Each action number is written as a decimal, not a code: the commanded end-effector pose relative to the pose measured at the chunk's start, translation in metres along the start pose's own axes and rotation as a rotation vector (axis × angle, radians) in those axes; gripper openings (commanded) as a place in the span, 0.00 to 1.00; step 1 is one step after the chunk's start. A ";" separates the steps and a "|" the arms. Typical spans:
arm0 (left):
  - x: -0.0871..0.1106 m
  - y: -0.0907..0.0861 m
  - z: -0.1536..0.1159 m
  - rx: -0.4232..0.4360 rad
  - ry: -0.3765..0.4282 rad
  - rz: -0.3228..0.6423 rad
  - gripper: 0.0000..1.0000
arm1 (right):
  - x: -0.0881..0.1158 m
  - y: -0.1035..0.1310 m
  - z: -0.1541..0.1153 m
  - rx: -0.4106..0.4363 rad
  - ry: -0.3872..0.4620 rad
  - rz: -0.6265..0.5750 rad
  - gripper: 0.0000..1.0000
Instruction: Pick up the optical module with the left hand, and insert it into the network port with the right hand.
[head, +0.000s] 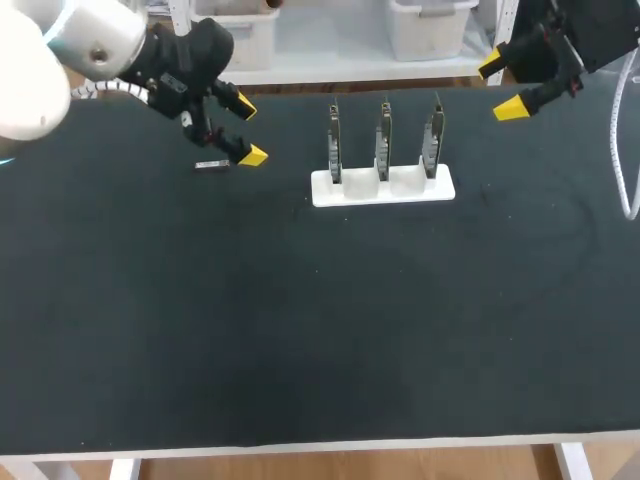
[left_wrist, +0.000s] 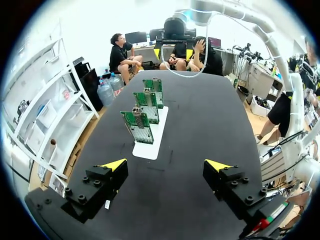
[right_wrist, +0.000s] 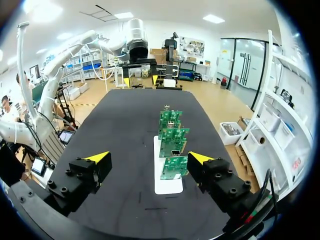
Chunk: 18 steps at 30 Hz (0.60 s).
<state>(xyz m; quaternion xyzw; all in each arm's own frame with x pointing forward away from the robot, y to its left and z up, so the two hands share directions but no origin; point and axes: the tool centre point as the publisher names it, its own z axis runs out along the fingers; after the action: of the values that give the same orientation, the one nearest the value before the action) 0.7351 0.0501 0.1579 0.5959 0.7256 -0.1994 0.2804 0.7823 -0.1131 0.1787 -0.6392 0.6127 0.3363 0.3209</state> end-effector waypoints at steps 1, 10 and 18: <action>0.001 0.000 0.000 0.000 -0.002 0.002 1.00 | 0.000 0.000 0.000 0.000 0.000 0.000 1.00; -0.010 0.040 -0.026 -0.071 0.100 0.072 1.00 | 0.000 0.000 0.000 0.000 0.000 0.000 1.00; 0.030 0.059 -0.038 -0.084 0.199 0.017 1.00 | 0.000 0.000 0.000 0.000 0.000 0.000 1.00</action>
<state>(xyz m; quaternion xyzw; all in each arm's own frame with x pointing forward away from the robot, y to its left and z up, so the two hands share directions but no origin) 0.7764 0.1047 0.1686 0.6072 0.7451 -0.1140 0.2511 0.7823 -0.1132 0.1787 -0.6391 0.6127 0.3364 0.3209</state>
